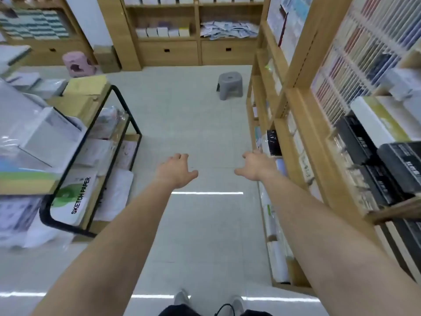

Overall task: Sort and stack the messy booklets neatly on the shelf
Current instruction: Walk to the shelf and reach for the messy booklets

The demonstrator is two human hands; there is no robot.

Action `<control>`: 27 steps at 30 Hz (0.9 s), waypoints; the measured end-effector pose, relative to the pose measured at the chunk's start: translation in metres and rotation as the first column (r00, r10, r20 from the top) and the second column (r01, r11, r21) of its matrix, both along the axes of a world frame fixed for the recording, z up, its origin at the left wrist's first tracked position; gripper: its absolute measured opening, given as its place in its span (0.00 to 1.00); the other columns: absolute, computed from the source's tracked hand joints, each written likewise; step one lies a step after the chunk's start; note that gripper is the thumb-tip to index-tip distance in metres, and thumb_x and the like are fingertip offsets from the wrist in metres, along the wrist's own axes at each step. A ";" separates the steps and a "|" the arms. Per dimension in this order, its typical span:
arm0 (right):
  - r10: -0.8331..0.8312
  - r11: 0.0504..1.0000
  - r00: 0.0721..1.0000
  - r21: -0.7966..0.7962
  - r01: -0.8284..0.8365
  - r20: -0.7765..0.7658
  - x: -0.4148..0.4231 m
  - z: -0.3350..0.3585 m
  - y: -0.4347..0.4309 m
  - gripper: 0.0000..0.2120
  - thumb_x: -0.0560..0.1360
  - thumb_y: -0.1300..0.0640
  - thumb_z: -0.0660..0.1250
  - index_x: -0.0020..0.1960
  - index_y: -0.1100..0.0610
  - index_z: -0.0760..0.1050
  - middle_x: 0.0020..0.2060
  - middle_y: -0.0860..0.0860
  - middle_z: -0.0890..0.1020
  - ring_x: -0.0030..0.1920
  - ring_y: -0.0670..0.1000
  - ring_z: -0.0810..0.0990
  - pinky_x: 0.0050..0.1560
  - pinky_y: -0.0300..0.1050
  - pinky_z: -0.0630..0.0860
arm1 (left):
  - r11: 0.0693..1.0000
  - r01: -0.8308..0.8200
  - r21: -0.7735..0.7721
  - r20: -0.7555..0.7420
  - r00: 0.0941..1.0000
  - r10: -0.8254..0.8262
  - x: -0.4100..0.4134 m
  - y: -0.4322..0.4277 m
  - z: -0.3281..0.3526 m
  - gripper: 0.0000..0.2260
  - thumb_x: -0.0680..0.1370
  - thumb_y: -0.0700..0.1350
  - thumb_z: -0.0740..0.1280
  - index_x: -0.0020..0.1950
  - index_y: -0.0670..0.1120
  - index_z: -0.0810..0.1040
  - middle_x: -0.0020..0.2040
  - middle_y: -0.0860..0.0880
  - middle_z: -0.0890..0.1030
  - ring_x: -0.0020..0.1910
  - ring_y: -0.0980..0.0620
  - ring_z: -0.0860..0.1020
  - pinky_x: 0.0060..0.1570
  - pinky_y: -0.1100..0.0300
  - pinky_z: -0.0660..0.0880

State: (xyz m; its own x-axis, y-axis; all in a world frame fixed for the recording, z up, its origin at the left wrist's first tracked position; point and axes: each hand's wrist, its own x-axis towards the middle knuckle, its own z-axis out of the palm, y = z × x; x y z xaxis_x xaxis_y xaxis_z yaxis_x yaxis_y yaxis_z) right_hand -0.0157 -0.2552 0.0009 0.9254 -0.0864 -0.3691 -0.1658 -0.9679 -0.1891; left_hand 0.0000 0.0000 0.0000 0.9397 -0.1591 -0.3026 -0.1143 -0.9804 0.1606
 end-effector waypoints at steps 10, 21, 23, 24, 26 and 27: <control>0.050 0.998 0.995 -0.018 -0.052 -0.087 0.083 -0.025 -0.016 0.31 0.74 0.40 0.66 0.71 0.55 0.69 0.67 0.56 0.71 0.69 0.60 0.69 0.57 0.52 0.70 | 0.995 -0.091 -0.051 -0.053 0.995 0.088 0.081 -0.009 -0.026 0.34 0.78 0.60 0.62 0.79 0.46 0.58 0.76 0.46 0.64 0.73 0.43 0.65 0.68 0.43 0.68; 0.020 1.000 0.991 -0.012 -0.021 -0.131 0.323 -0.023 0.016 0.32 0.74 0.38 0.66 0.71 0.55 0.70 0.68 0.56 0.71 0.67 0.59 0.71 0.62 0.56 0.73 | 0.995 -0.051 -0.082 -0.091 0.995 0.043 0.328 0.018 -0.038 0.33 0.78 0.60 0.62 0.78 0.45 0.60 0.75 0.45 0.66 0.71 0.42 0.67 0.66 0.45 0.70; 0.002 1.000 0.994 0.011 0.000 -0.106 0.375 -0.018 0.020 0.33 0.73 0.38 0.65 0.72 0.54 0.69 0.69 0.56 0.71 0.67 0.59 0.72 0.64 0.57 0.73 | 0.996 -0.043 -0.082 -0.090 0.995 0.035 0.383 0.021 -0.032 0.33 0.78 0.60 0.62 0.78 0.45 0.60 0.75 0.45 0.66 0.71 0.42 0.67 0.66 0.45 0.69; -0.005 1.000 0.995 0.024 0.008 -0.099 0.396 -0.016 0.021 0.33 0.73 0.38 0.65 0.72 0.54 0.70 0.68 0.56 0.72 0.67 0.59 0.72 0.64 0.57 0.73 | 0.996 -0.046 -0.083 -0.094 0.995 0.038 0.406 0.021 -0.030 0.33 0.78 0.60 0.62 0.78 0.45 0.60 0.75 0.45 0.66 0.71 0.42 0.67 0.67 0.45 0.69; -0.010 0.999 0.995 0.036 0.014 -0.097 0.439 -0.016 0.019 0.33 0.73 0.37 0.66 0.72 0.54 0.70 0.68 0.56 0.72 0.66 0.59 0.72 0.65 0.57 0.72 | 0.996 -0.041 -0.083 -0.101 0.994 0.032 0.453 0.017 -0.027 0.33 0.78 0.60 0.62 0.79 0.46 0.59 0.75 0.45 0.66 0.71 0.42 0.67 0.66 0.44 0.70; -0.016 0.999 0.995 0.035 0.020 -0.099 0.460 -0.018 0.016 0.33 0.73 0.37 0.66 0.72 0.54 0.70 0.68 0.56 0.72 0.66 0.59 0.72 0.64 0.57 0.72 | 0.996 -0.033 -0.079 -0.101 0.995 0.024 0.476 0.014 -0.026 0.33 0.78 0.60 0.62 0.79 0.46 0.59 0.75 0.45 0.66 0.71 0.42 0.67 0.66 0.45 0.70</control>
State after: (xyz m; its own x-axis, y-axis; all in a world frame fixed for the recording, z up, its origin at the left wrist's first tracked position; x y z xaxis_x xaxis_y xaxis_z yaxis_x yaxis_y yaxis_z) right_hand 0.4447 -0.2392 -0.0172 0.8827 -0.0877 -0.4618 -0.2027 -0.9574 -0.2057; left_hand 0.4758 0.0137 -0.0257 0.9098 -0.1604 -0.3828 -0.0658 -0.9664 0.2484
